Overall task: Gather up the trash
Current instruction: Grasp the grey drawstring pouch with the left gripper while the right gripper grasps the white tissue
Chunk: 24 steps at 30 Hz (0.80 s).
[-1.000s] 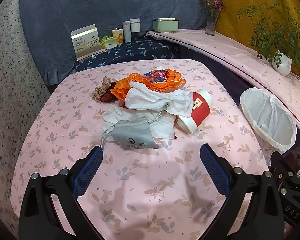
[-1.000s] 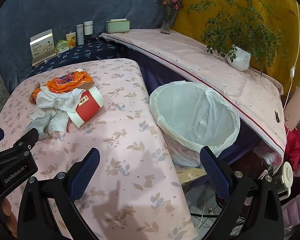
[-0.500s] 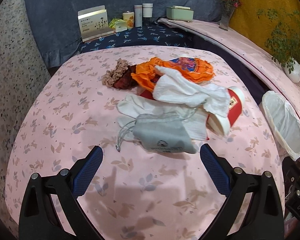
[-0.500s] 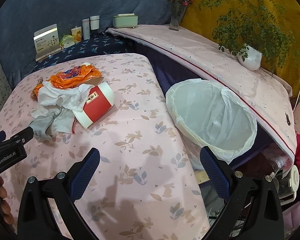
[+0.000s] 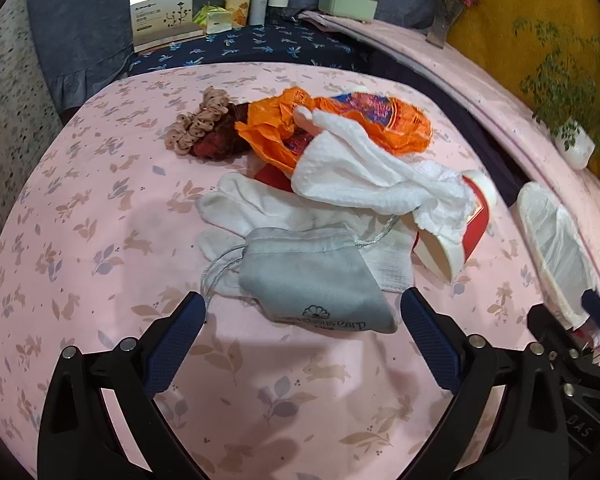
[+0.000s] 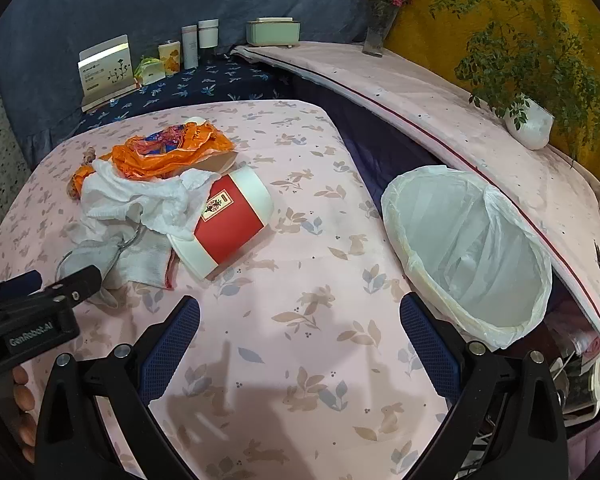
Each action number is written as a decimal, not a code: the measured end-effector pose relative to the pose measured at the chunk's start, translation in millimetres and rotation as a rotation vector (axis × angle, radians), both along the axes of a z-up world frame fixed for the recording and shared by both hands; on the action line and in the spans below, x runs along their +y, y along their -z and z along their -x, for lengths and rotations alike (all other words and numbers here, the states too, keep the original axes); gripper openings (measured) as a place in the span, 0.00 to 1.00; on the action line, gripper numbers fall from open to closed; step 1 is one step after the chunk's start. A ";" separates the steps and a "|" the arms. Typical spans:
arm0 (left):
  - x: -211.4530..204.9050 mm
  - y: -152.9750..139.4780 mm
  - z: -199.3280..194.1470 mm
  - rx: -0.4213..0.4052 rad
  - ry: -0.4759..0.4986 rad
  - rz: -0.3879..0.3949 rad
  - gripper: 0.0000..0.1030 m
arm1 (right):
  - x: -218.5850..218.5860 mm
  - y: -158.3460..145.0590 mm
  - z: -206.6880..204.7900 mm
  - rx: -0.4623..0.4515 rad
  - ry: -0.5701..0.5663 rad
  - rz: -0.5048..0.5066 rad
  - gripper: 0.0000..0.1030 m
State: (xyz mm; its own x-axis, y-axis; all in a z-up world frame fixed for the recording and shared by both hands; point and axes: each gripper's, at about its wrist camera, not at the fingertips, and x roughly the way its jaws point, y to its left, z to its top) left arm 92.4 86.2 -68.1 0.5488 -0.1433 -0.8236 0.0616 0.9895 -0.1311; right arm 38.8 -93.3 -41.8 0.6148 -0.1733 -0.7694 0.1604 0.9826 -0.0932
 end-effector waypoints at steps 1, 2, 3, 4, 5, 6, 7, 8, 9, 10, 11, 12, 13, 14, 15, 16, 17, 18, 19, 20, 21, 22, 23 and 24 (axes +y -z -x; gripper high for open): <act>-1.6 2.9 -2.7 0.007 0.003 -0.010 0.90 | 0.4 0.1 -1.6 0.002 -0.002 -0.001 0.93; -2.0 5.4 -4.2 0.014 0.002 -0.014 0.83 | 1.3 0.3 -3.0 0.004 -0.004 -0.002 0.93; -1.7 7.0 -5.0 0.022 0.011 0.000 0.77 | 1.7 0.6 -4.0 0.005 -0.006 -0.002 0.93; -1.0 9.3 -6.3 0.040 0.026 0.023 0.60 | 3.3 0.6 -5.7 0.006 -0.009 -0.003 0.93; 0.1 11.2 -7.5 0.057 0.032 0.038 0.48 | 4.9 0.6 -6.9 0.006 -0.013 -0.004 0.93; 2.3 12.2 -7.7 0.068 0.034 0.055 0.42 | 6.4 0.6 -8.7 0.006 -0.018 -0.006 0.93; 4.3 11.7 -7.0 0.068 0.036 0.068 0.29 | 8.0 0.6 -9.8 0.006 -0.022 -0.008 0.93; 5.8 10.7 -6.2 0.068 0.040 0.076 0.22 | 10.6 0.6 -11.6 0.006 -0.029 -0.012 0.93; 8.0 9.1 -5.3 0.064 0.043 0.083 0.19 | 13.4 0.5 -13.6 0.005 -0.038 -0.016 0.93; 10.7 6.6 -3.2 0.059 0.045 0.091 0.12 | 16.2 0.5 -15.3 0.005 -0.047 -0.020 0.92; 12.5 4.1 -1.5 0.054 0.044 0.095 0.11 | 19.7 0.4 -17.8 0.006 -0.058 -0.024 0.88; 16.1 0.3 0.7 0.044 0.043 0.105 0.10 | 22.8 0.1 -20.2 0.009 -0.068 -0.027 0.84; 17.8 -2.9 2.1 0.034 0.042 0.111 0.09 | 27.3 -0.5 -23.6 0.011 -0.082 -0.033 0.82; 20.0 -7.1 2.7 0.025 0.041 0.114 0.09 | 30.8 -1.3 -26.6 0.011 -0.094 -0.040 0.78; 23.1 -11.8 4.0 0.012 0.039 0.116 0.09 | 34.9 -2.2 -30.4 0.009 -0.106 -0.050 0.74; 25.7 -16.1 4.8 0.001 0.038 0.118 0.09 | 38.4 -3.1 -34.1 0.008 -0.114 -0.057 0.72; 27.6 -19.9 3.3 -0.008 0.034 0.117 0.09 | 42.4 -3.7 -38.4 0.006 -0.123 -0.065 0.68; 30.2 -23.6 3.0 -0.017 0.030 0.116 0.09 | 45.5 -4.0 -42.3 0.005 -0.130 -0.069 0.63; 33.4 -26.6 2.8 -0.024 0.023 0.114 0.09 | 49.6 -4.7 -47.4 0.005 -0.136 -0.072 0.61; 36.5 -28.8 2.1 -0.030 0.016 0.112 0.09 | 53.1 -5.2 -52.1 0.004 -0.144 -0.078 0.59; 39.9 -30.3 1.5 -0.035 0.006 0.110 0.09 | 56.1 -5.4 -56.3 0.002 -0.151 -0.083 0.56; 42.4 -31.2 1.2 -0.038 -0.001 0.111 0.09 | 59.0 -5.2 -61.6 0.001 -0.156 -0.083 0.54; 44.2 -31.9 0.8 -0.039 -0.006 0.111 0.09 | 61.4 -4.7 -66.3 0.000 -0.159 -0.081 0.53; 46.2 -32.6 -1.1 -0.038 -0.011 0.110 0.09 | 63.0 -4.0 -70.8 -0.001 -0.158 -0.079 0.52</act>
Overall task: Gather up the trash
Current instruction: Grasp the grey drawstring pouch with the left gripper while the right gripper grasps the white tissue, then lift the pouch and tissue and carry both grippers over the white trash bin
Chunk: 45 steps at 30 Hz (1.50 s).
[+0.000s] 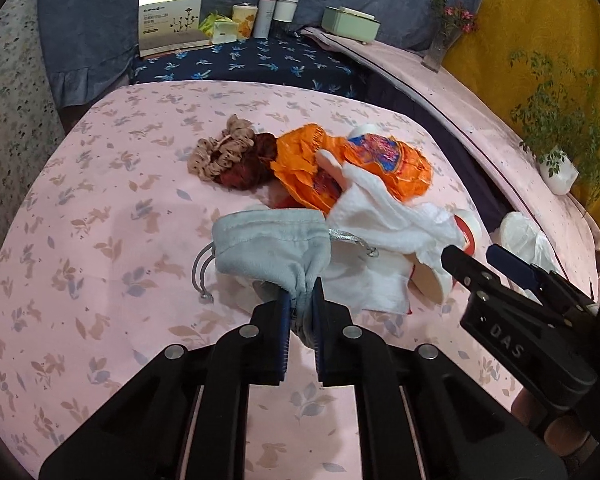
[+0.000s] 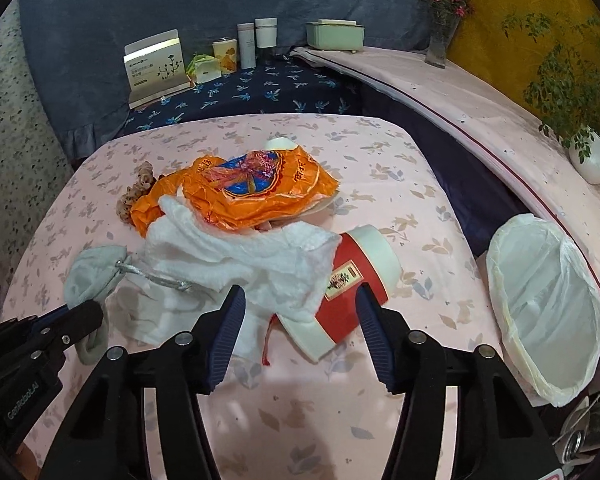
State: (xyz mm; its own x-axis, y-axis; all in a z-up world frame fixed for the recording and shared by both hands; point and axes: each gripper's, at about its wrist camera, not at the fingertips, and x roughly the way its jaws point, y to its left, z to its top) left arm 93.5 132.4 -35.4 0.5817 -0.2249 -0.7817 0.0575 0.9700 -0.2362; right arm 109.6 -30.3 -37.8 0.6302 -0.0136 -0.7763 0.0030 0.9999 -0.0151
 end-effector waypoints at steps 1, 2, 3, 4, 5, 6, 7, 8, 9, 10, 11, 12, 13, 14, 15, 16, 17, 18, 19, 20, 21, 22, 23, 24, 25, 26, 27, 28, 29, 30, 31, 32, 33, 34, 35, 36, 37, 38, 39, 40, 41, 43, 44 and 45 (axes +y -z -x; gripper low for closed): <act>2.3 -0.4 -1.4 0.000 -0.007 0.000 0.09 | 0.9 1.9 -5.1 0.001 0.002 0.004 0.51; 4.2 -0.9 -2.7 -0.002 -0.011 0.000 0.09 | 1.8 4.3 -10.2 0.007 0.004 0.007 0.49; 5.6 -1.6 -3.8 -0.004 -0.015 -0.003 0.09 | 1.9 7.2 -14.9 0.015 0.006 0.006 0.45; 5.7 -1.6 -3.6 -0.006 -0.017 -0.006 0.09 | 1.7 10.2 -18.8 0.023 0.007 0.002 0.43; 6.0 -2.1 -4.3 -0.008 -0.018 -0.007 0.09 | 1.7 13.1 -22.1 0.032 0.007 -0.004 0.35; 6.5 -2.6 -5.4 -0.009 -0.020 -0.009 0.09 | 1.3 16.2 -24.1 0.042 0.005 -0.010 0.25; 6.3 -3.1 -5.8 -0.011 -0.019 -0.010 0.09 | 1.3 17.9 -25.5 0.049 0.004 -0.013 0.20; 5.6 -3.8 -6.1 -0.014 -0.019 -0.012 0.09 | 1.3 18.0 -25.5 0.050 0.003 -0.018 0.12; 4.8 -5.0 -6.7 -0.017 -0.018 -0.013 0.09 | 0.9 16.5 -24.3 0.045 -0.001 -0.027 0.07; 3.8 -6.2 -7.0 -0.020 -0.016 -0.015 0.09 | 0.8 14.2 -23.2 0.039 -0.004 -0.030 0.06; 2.2 -7.2 -7.1 -0.023 -0.014 -0.017 0.09 | 0.8 10.4 -20.9 0.028 -0.009 -0.033 0.06; 1.1 -8.5 -7.2 -0.025 -0.012 -0.017 0.09 | 0.4 5.1 -18.7 0.012 -0.013 -0.032 0.05; -0.4 -10.3 -6.9 -0.028 -0.011 -0.015 0.09 | -1.1 -0.3 -16.1 -0.001 -0.015 -0.034 0.05; -1.9 -12.1 -7.1 -0.031 -0.010 -0.013 0.09 | -3.1 -6.9 -13.6 -0.017 -0.016 -0.039 0.05; -4.0 -13.9 -7.2 -0.034 -0.007 -0.013 0.09 | -4.9 -12.4 -11.5 -0.029 -0.016 -0.044 0.05; -6.1 -16.4 -7.1 -0.038 -0.004 -0.012 0.09 | -7.4 -19.7 -9.0 -0.046 -0.014 -0.051 0.05; -8.7 -19.0 -6.5 -0.043 0.001 -0.012 0.09 | -11.2 -27.5 -6.6 -0.064 -0.012 -0.057 0.05; -11.9 -22.4 -5.6 -0.051 0.006 -0.012 0.09 | -14.4 -34.8 -4.1 -0.081 -0.008 -0.061 0.05; -15.8 -25.5 -4.8 -0.056 0.012 -0.012 0.09 | -17.9 -41.3 -2.1 -0.095 -0.004 -0.065 0.05; -19.7 -28.9 -3.9 -0.063 0.018 -0.013 0.09 | -21.8 -48.7 0.1 -0.111 0.001 -0.070 0.05; -24.3 -32.5 -3.0 -0.070 0.024 -0.015 0.09 | -26.8 -56.4 2.7 -0.128 0.007 -0.077 0.05; -29.0 -35.7 -2.1 -0.076 0.030 -0.015 0.09 | -32.0 -63.1 4.7 -0.141 0.013 -0.084 0.05; -33.5 -39.1 -1.5 -0.082 0.038 -0.015 0.09 | -36.0 -69.1 6.1 -0.153 0.018 -0.090 0.05; -38.5 -42.8 -0.9 -0.088 0.045 -0.015 0.09 | -41.8 -76.5 8.6 -0.169 0.025 -0.095 0.05; -43.3 -45.9 -0.4 -0.093 0.053 -0.015 0.09 | -46.8 -82.8 10.9 -0.184 0.033 -0.095 0.05; -48.3 -49.4 0.2 -0.099 0.062 -0.014 0.09 | -52.3 -89.0 13.0 -0.199 0.041 -0.094 0.05; -53.6 -53.1 1.3 -0.107 0.072 -0.014 0.09 | -58.5 -94.8 15.5 -0.214 0.051 -0.093 0.05; -59.9 -57.2 2.4 -0.116 0.083 -0.015 0.09 | -64.5 -100.0 17.7 -0.228 0.061 -0.095 0.05; -66.4 -60.8 3.3 -0.123 0.094 -0.017 0.09 | -71.9 -106.4 20.0 -0.242 0.073 -0.100 0.05; -72.8 -64.2 3.9 -0.130 0.105 -0.018 0.09 | -77.6 -110.7 22.7 -0.253 0.083 -0.102 0.05; -80.3 -67.7 4.3 -0.135 0.119 -0.016 0.09 | -85.9 -116.5 25.1 -0.268 0.097 -0.102 0.05; -87.4 -70.7 4.2 -0.137 0.133 -0.013 0.09 | -92.0 -120.6 27.4 -0.279 0.107 -0.101 0.05; -95.1 -73.6 4.2 -0.140 0.146 -0.010 0.09 | -99.2 -124.8 30.0 -0.290 0.120 -0.098 0.05; -102.3 -76.4 4.4 -0.144 0.160 -0.008 0.09 | -106.7 -129.1 32.5 -0.302 0.132 -0.095 0.05; -110.7 -79.2 4.0 -0.148 0.176 -0.008 0.09 | -115.8 -134.0 35.3 -0.315 0.147 -0.091 0.05; -120.1 -82.1 3.3 -0.153 0.194 -0.009 0.09 | -123.1 -137.3 37.5 -0.323 0.159 -0.087 0.05; -129.2 -84.8 4.4 -0.158 0.210 -0.010 0.09 | -132.0 -140.5 40.0 -0.332 0.173 -0.083 0.05; -139.0 -87.5 5.1 -0.164 0.228 -0.010 0.09 | -139.2 -142.2 41.9 -0.338 0.186 -0.079 0.05; -150.2 -90.0 4.8 -0.168 0.250 -0.010 0.09 | -147.2 -143.8 44.0 -0.343 0.200 -0.074 0.05; -159.6 -92.1 4.9 -0.171 0.267 -0.011 0.09 | -156.1 -144.6 45.7 -0.345 0.217 -0.068 0.05; -169.9 -93.8 4.6 -0.174 0.286 -0.012 0.09 | -165.2 -144.6 47.2 -0.345 0.233 -0.067 0.05; -190.9 -96.3 4.3 -0.185 0.323 -0.016 0.09 | -183.5 -143.0 50.7 -0.342 0.263 -0.064 0.05; -200.6 -97.1 4.4 -0.190 0.340 -0.016 0.09 | -192.3 -140.5 52.3 -0.337 0.279 -0.061 0.05; -209.5 -97.6 4.4 -0.191 0.358 -0.012 0.09 | -202.2 -136.9 53.6 -0.330 0.298 -0.059 0.05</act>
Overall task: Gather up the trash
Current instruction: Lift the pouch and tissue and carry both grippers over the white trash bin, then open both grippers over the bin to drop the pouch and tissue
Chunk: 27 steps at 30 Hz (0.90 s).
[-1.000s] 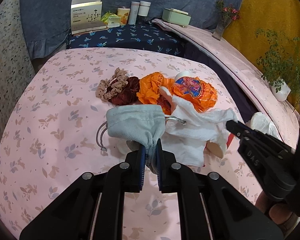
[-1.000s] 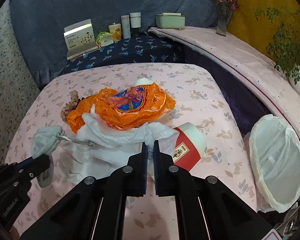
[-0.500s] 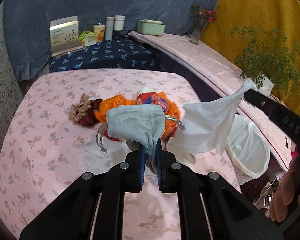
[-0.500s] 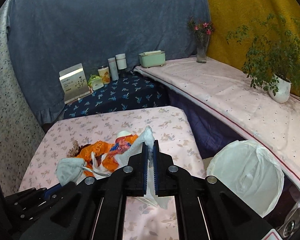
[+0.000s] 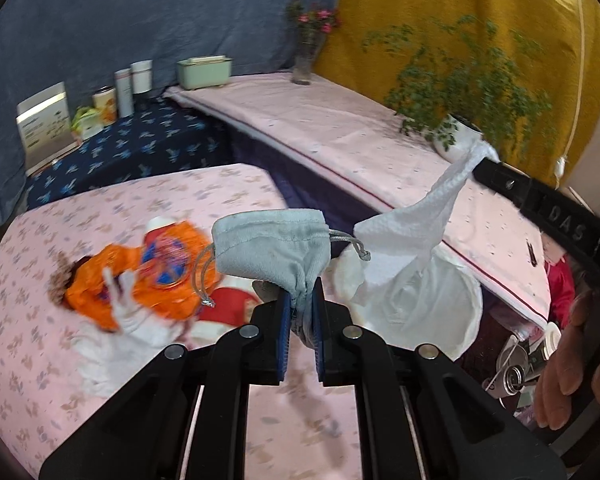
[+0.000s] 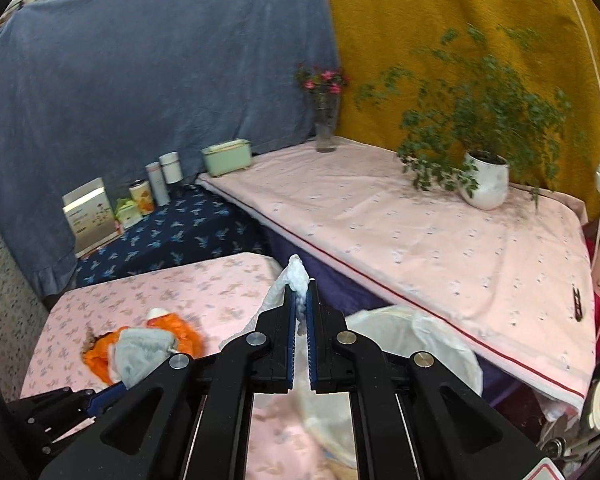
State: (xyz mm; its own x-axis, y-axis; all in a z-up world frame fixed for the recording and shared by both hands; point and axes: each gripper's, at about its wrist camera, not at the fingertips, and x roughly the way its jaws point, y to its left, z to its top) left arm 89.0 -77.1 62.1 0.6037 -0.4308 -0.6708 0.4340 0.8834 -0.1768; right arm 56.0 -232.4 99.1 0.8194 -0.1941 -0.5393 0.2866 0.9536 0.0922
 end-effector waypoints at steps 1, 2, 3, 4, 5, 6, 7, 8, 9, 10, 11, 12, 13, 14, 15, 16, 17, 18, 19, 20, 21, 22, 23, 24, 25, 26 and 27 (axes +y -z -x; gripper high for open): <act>-12.1 -0.5 -0.2 0.003 0.025 0.005 0.09 | -8.8 4.0 2.2 0.007 0.015 -0.002 0.05; -20.6 0.5 -1.4 0.006 0.043 0.008 0.09 | -17.3 8.4 3.5 0.017 0.033 -0.004 0.05; -29.9 1.1 -1.8 0.006 0.060 0.010 0.09 | -24.3 13.0 5.1 0.025 0.048 -0.006 0.05; -40.3 2.0 -2.2 0.006 0.081 0.011 0.09 | -33.1 18.4 6.3 0.036 0.065 -0.009 0.05; -49.9 2.8 -2.7 0.007 0.099 0.011 0.09 | -40.7 23.2 6.9 0.048 0.080 -0.013 0.05; -60.7 4.6 -3.6 0.009 0.121 0.011 0.09 | -49.4 28.7 7.9 0.060 0.096 -0.018 0.05; -69.2 5.9 -4.4 0.012 0.136 0.010 0.09 | -56.5 33.9 8.6 0.072 0.110 -0.022 0.05; -79.4 8.6 -5.0 0.017 0.153 0.011 0.09 | -62.8 38.7 9.4 0.081 0.122 -0.026 0.05; -87.5 11.2 -6.2 0.024 0.176 0.018 0.09 | -68.9 45.1 10.5 0.093 0.134 -0.030 0.05; -94.1 14.5 -7.9 0.033 0.191 0.023 0.09 | -74.5 50.0 10.3 0.105 0.145 -0.035 0.05; -100.5 17.4 -9.7 0.042 0.200 0.024 0.10 | -79.9 55.5 10.5 0.117 0.157 -0.040 0.05; -108.1 21.3 -12.3 0.057 0.215 0.025 0.10 | -83.2 59.6 11.5 0.125 0.165 -0.045 0.05; -115.1 23.2 -13.2 0.068 0.225 0.030 0.11 | -88.0 64.1 11.9 0.134 0.174 -0.051 0.05; -121.0 26.2 -14.7 0.081 0.236 0.035 0.12 | -92.5 67.7 11.9 0.143 0.182 -0.055 0.05; -126.4 28.6 -16.7 0.093 0.243 0.037 0.12 | -95.3 71.4 12.0 0.152 0.187 -0.057 0.05; -130.9 32.1 -18.2 0.104 0.251 0.041 0.15 | -97.7 74.4 11.6 0.160 0.189 -0.061 0.06; -134.0 34.5 -19.5 0.111 0.247 0.036 0.28 | -99.8 76.8 10.7 0.168 0.191 -0.065 0.07; -135.7 36.1 -20.4 0.108 0.233 0.029 0.34 | -100.8 78.0 10.7 0.169 0.194 -0.066 0.10; -136.0 36.7 -20.2 0.097 0.217 0.027 0.42 | -101.3 79.0 10.9 0.173 0.196 -0.065 0.11; -135.0 37.3 -20.2 0.086 0.202 0.025 0.46 | -101.9 79.6 11.2 0.174 0.198 -0.064 0.14; -134.6 39.3 -21.9 0.086 0.195 0.021 0.48 | -102.4 80.1 11.7 0.173 0.202 -0.064 0.18; -133.7 41.2 -23.9 0.094 0.187 0.017 0.50 | -102.9 79.8 11.9 0.171 0.205 -0.066 0.22; -131.7 43.4 -26.1 0.106 0.178 0.017 0.51 | -103.1 79.3 12.6 0.167 0.209 -0.070 0.31; -130.4 45.0 -27.7 0.113 0.171 0.017 0.52 | -103.3 78.8 14.4 0.159 0.213 -0.077 0.38; -127.5 46.5 -28.7 0.116 0.160 0.016 0.52 | -104.0 77.8 15.4 0.150 0.213 -0.082 0.39; -125.9 47.7 -29.2 0.114 0.153 0.014 0.52 | -103.2 77.1 15.8 0.146 0.211 -0.082 0.41; -123.7 48.6 -29.4 0.112 0.144 0.009 0.52 | -101.3 76.6 15.3 0.147 0.207 -0.078 0.41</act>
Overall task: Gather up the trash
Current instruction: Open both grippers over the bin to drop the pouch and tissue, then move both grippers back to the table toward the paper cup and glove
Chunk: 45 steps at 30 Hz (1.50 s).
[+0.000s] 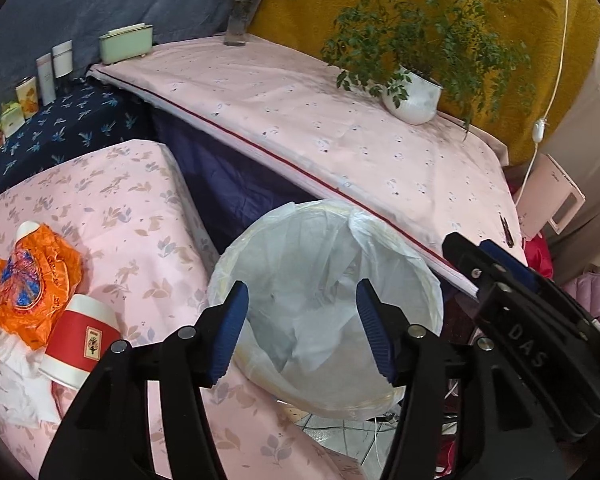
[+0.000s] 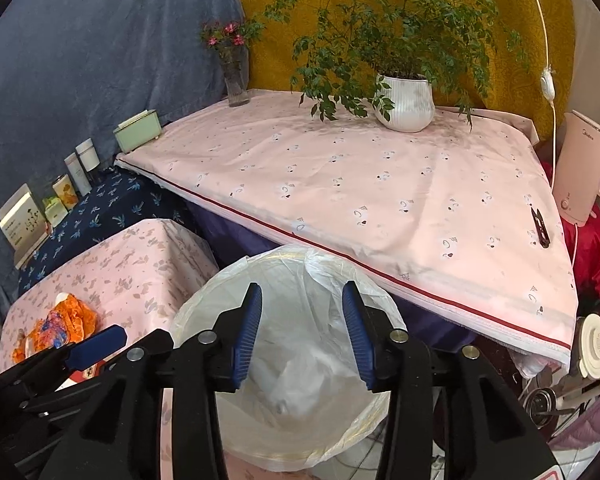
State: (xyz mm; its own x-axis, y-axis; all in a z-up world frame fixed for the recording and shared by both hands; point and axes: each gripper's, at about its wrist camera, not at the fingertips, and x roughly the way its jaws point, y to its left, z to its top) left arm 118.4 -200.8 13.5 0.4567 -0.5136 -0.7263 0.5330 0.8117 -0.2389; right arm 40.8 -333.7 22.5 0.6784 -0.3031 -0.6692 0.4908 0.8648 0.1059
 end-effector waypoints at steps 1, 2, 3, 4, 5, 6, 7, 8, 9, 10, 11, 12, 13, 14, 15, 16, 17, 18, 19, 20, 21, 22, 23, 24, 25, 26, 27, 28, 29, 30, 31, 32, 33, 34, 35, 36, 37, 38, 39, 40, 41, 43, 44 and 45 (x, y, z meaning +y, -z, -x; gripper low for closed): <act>1.5 1.0 -0.1 -0.002 -0.008 -0.005 0.52 | 1.6 -0.7 -0.8 0.002 -0.005 0.005 0.41; 3.8 1.3 0.0 -0.004 -0.016 -0.009 0.52 | 3.8 -1.7 -1.3 0.002 -0.008 0.010 0.41; 5.9 1.3 0.7 -0.006 -0.022 -0.011 0.52 | 6.5 -3.0 -1.2 0.000 -0.011 0.013 0.41; 8.8 0.9 1.7 -0.011 -0.031 -0.012 0.52 | 9.0 -4.5 -0.4 -0.005 -0.017 0.014 0.41; 11.4 0.3 2.6 -0.016 -0.040 -0.014 0.53 | 11.4 -5.6 -0.3 -0.009 -0.023 0.013 0.41; 14.4 -0.4 3.3 -0.022 -0.048 -0.017 0.55 | 14.8 -6.8 0.2 -0.014 -0.029 0.012 0.43; 18.6 -0.6 4.3 -0.029 -0.063 -0.022 0.60 | 17.7 -7.8 0.7 -0.018 -0.034 0.011 0.44; 23.1 -1.1 5.2 -0.036 -0.077 -0.024 0.60 | 20.8 -9.0 1.1 -0.022 -0.040 0.010 0.46; 28.0 -1.3 5.8 -0.041 -0.088 -0.024 0.60 | 24.8 -9.7 1.6 -0.025 -0.046 0.010 0.47; 32.0 -1.1 6.0 -0.041 -0.096 -0.026 0.60 | 28.2 -10.1 2.3 -0.026 -0.051 0.012 0.48; 37.4 -0.5 5.7 -0.038 -0.109 -0.028 0.60 | 32.4 -10.3 2.7 -0.026 -0.058 0.016 0.48; 42.1 -0.1 5.4 -0.036 -0.121 -0.030 0.60 | 36.9 -10.2 2.9 -0.025 -0.067 0.017 0.48; 48.6 0.6 4.9 -0.034 -0.138 -0.032 0.60 | 41.3 -9.7 3.4 -0.024 -0.074 0.016 0.48; 54.6 1.6 5.0 -0.033 -0.152 -0.032 0.60 | 45.2 -9.1 3.7 -0.023 -0.083 0.012 0.48; 60.9 2.4 4.9 -0.033 -0.166 -0.031 0.60 | 50.1 -8.4 3.8 -0.023 -0.092 0.010 0.48; 68.8 3.4 4.6 -0.032 -0.184 -0.032 0.60 | 55.1 -7.7 4.1 -0.021 -0.100 0.010 0.48; 75.1 4.4 4.6 -0.031 -0.199 -0.034 0.60 | 59.4 -6.8 4.3 -0.020 -0.108 0.010 0.48; 81.4 5.3 4.1 -0.030 -0.214 -0.036 0.60 | 64.1 -6.0 3.9 -0.018 -0.118 0.008 0.48; 87.4 6.3 4.2 -0.029 -0.227 -0.036 0.60 | 69.6 -5.0 3.2 -0.016 -0.128 0.006 0.48; 93.0 7.3 4.3 -0.028 -0.239 -0.038 0.60 | 74.7 -3.8 2.7 -0.012 -0.138 0.007 0.48; 99.1 8.3 4.3 -0.027 -0.253 -0.040 0.60 | 80.8 -2.5 1.8 -0.008 -0.149 0.008 0.48; 106.2 9.6 4.4 -0.028 -0.268 -0.042 0.60 | 86.2 -1.3 1.1 -0.005 -0.159 0.008 0.48; 111.5 10.4 4.5 -0.027 -0.282 -0.044 0.60 | 91.5 0.1 0.6 -0.002 -0.169 0.007 0.48; 117.8 11.8 4.1 -0.025 -0.295 -0.047 0.60 | 96.3 1.4 -0.2 0.001 -0.179 0.007 0.49; 125.2 13.3 3.4 -0.021 -0.308 -0.049 0.60 | 102.0 3.0 -1.2 0.006 -0.190 0.007 0.49; 129.7 14.0 3.2 -0.018 -0.318 -0.051 0.60 | 107.1 4.6 -2.2 0.010 -0.200 0.006 0.49; 135.2 15.2 2.8 -0.016 -0.329 -0.054 0.60 | 112.5 5.9 -3.4 0.014 -0.211 0.006 0.49; 141.4 16.4 2.6 -0.015 -0.342 -0.056 0.60 | 118.3 7.6 -5.0 0.018 -0.222 0.006 0.49; 146.9 17.4 2.8 -0.014 -0.353 -0.060 0.60 | 123.8 9.2 -6.1 0.023 -0.232 0.006 0.49; 153.7 18.9 2.5 -0.012 -0.365 -0.061 0.60 | 129.5 10.8 -7.3 0.027 -0.243 0.004 0.49; 158.3 20.1 2.6 -0.011 -0.374 -0.064 0.60 | 134.3 11.9 -8.1 0.031 -0.254 0.003 0.49; 164.5 21.9 2.3 -0.009 -0.386 -0.071 0.60 | 140.0 13.7 -9.0 0.036 -0.265 0.004 0.49; 168.9 23.7 2.5 -0.008 -0.396 -0.078 0.60 | 145.9 15.6 -9.5 0.041 -0.277 0.006 0.50; 175.7 26.0 2.9 -0.007 -0.408 -0.086 0.61 | 151.1 17.4 -10.0 0.045 -0.287 0.007 0.50; 181.8 28.1 2.9 -0.003 -0.418 -0.090 0.63 | 156.9 19.6 -10.6 0.051 -0.297 0.008 0.53; 188.6 30.7 3.0 0.002 -0.429 -0.092 0.65 | 162.8 21.7 -11.1 0.054 -0.308 0.009 0.55; 196.1 33.8 3.1 0.009 -0.445 -0.094 0.65 | 168.2 24.0 -11.6 0.058 -0.318 0.011 0.55; 201.5 36.3 3.3 0.014 -0.457 -0.099 0.65 | 174.0 26.5 -12.0 0.063 -0.327 0.012 0.55; 208.2 39.3 3.4 0.019 -0.467 -0.104 0.65 | 180.0 29.9 -13.0 0.072 -0.338 0.012 0.55; 215.6 42.7 3.3 0.026 -0.479 -0.112 0.65 | 184.8 32.7 -14.4 0.079 -0.347 0.011 0.55; 222.0 46.1 3.2 0.033 -0.490 -0.116 0.65 | 190.2 36.4 -15.6 0.088 -0.356 0.010 0.55; 236.1 54.3 3.3 0.050 -0.515 -0.123 0.65 | 199.7 43.2 -18.0 0.103 -0.374 0.009 0.55; 243.4 59.0 3.4 0.061 -0.527 -0.127 0.65 | 204.1 47.1 -19.4 0.110 -0.382 0.009 0.55; 248.8 63.3 4.0 0.072 -0.537 -0.132 0.65 | 207.6 50.9 -20.6 0.117 -0.389 0.009 0.55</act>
